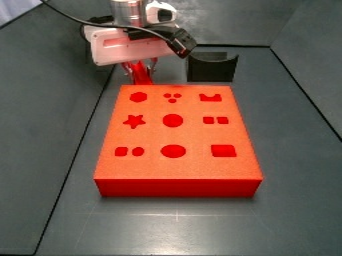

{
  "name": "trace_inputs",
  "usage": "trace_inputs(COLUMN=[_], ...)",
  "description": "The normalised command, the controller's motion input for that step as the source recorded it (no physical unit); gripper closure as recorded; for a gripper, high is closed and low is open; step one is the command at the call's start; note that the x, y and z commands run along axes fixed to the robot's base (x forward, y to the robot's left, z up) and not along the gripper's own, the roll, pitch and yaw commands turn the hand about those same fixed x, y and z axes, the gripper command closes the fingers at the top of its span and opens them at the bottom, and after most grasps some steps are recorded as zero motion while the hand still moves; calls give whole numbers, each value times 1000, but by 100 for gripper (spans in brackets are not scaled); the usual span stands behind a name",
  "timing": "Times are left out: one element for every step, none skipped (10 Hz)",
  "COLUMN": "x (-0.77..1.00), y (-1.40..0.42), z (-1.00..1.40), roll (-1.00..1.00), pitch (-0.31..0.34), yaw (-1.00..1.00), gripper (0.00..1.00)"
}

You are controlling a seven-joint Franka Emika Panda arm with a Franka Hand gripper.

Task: Pick up the arch object. Move up. Place the arch object on the fixture. Regrasp the arch object. Move to above the board. Insert the arch object.
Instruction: Move up, then place the arch object on the fixture.

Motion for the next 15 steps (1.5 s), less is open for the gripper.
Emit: trace_inputs(x=[47, 21, 17, 4, -6, -14, 0, -5, -17, -18, -20, -22, -23, -25, -26], y=[-102, -88, -42, -30, -22, -17, 0, 0, -3, -3, -7, -11, -14, -17, -16], z=[844, 747, 600, 473, 338, 199, 1000, 1000, 1000, 1000, 1000, 1000, 1000, 1000, 968], roll=[-16, -19, -20, -26, -33, -41, 0, -3, -12, -17, -30, -44, -54, -63, -72], pitch=[-13, 24, 52, 59, 53, 46, 0, 10, 24, 27, 33, 40, 38, 39, 41], yaw=[-51, -41, -16, -4, 5, 12, 0, 2, 5, 8, 13, 18, 21, 22, 23], gripper=[100, 100, 100, 100, 100, 100, 100, 100, 100, 100, 100, 100, 100, 100, 100])
